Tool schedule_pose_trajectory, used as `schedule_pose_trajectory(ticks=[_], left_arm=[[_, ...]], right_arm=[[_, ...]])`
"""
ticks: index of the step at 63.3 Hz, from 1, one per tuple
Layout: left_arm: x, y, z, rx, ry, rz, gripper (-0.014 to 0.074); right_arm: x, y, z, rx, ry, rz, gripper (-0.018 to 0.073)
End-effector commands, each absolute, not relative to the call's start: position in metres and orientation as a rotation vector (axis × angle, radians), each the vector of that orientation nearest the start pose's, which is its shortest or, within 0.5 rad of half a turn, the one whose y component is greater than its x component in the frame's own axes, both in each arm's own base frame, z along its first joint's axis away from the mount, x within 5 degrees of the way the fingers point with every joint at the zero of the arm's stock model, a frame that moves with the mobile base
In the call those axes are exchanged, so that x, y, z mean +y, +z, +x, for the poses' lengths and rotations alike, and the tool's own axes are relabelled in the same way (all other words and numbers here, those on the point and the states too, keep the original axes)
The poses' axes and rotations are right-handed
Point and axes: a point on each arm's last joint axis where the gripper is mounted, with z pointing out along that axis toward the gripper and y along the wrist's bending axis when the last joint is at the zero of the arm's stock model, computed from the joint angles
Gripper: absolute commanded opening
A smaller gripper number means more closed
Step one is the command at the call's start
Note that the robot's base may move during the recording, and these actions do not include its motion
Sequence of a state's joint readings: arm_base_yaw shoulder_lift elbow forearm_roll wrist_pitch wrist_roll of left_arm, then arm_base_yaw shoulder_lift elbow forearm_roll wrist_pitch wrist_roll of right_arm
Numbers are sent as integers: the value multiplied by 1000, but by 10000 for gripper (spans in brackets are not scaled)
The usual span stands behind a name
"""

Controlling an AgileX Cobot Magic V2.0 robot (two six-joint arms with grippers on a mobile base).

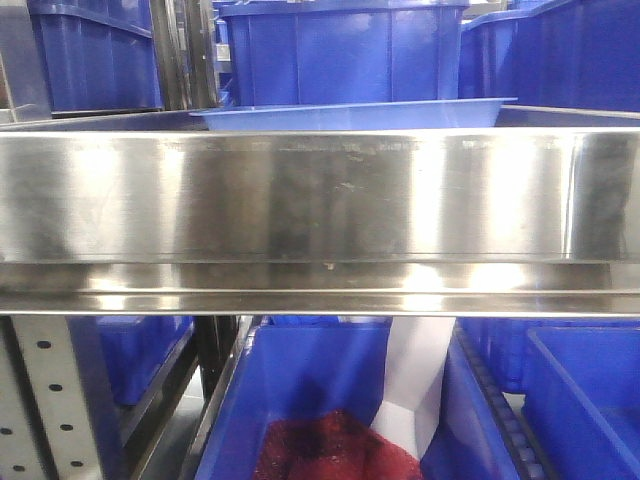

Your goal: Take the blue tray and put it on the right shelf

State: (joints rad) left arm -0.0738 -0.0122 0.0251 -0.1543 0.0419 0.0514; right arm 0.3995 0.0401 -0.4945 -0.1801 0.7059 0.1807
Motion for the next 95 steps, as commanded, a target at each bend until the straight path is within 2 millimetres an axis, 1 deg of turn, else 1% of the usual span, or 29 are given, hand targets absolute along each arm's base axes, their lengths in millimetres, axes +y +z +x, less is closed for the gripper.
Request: schedule_pose_trajectory(ticks=[1,49,55,64,75,83,89,95], left_arm=[[-1,206,56,1396,-125,-50,-48],[-1,206,56,1396,-124,-52,-48],[-1,206,56,1396,-124,-52,-48],[-1,206,56,1396,-124,-52,-48],[-1,206,56,1396,-124,-52,-48],[-1,206,56,1396,-124,-52,-48],[-1,206,56,1396,-124,-52,-48],[-1,206,56,1396,-124,-52,-48]], right_arm=[[-4,322,15,1619,229,-231,22],[-4,323,15,1611,228,-229,22],[-3,320,18,1607,207,-204,22],[0,301,31,1564,102,-123,22],[2,266,49,1476,39,-27,22],[-2,242,52,1437,6,55,22],[-3,228,50,1426,-13,71,22],[-3,215,53,1428,-13,77,22]])
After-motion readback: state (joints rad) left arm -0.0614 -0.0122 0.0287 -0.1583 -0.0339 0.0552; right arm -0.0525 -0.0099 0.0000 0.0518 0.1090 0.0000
